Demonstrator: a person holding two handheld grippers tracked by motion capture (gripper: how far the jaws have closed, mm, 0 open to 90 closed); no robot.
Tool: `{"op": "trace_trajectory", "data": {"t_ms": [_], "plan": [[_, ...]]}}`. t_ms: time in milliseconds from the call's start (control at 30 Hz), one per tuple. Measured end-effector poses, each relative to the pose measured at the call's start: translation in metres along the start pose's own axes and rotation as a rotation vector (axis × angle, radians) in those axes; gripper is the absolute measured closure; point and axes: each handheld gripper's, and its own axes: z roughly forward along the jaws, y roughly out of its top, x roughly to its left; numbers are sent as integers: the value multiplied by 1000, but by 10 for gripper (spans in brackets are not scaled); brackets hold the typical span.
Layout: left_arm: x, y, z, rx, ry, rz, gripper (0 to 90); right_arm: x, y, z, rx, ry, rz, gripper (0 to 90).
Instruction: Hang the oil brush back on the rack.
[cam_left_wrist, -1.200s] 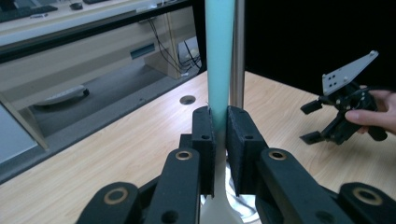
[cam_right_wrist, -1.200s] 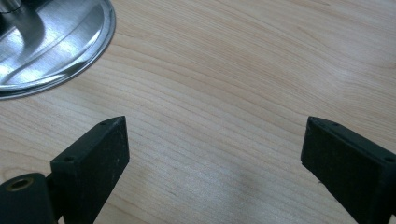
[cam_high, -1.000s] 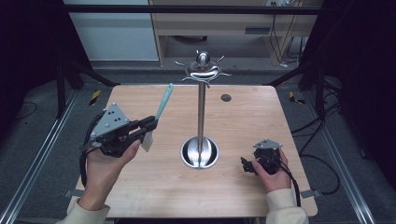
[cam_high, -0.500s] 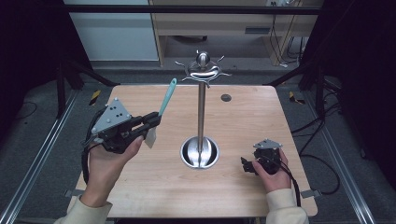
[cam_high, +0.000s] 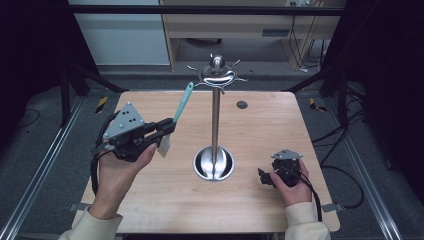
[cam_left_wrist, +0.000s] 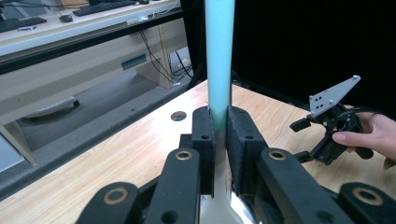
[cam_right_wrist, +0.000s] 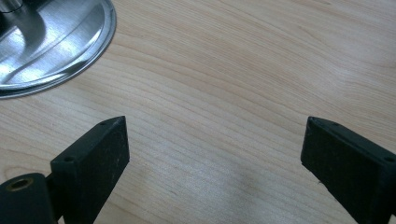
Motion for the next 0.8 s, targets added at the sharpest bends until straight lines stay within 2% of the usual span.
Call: {"op": "trace_trajectory", "data": {"t_ms": [800], "plan": [[1, 2, 21, 34, -32, -13, 817, 0, 0, 0, 1, 4, -1, 84]]}}
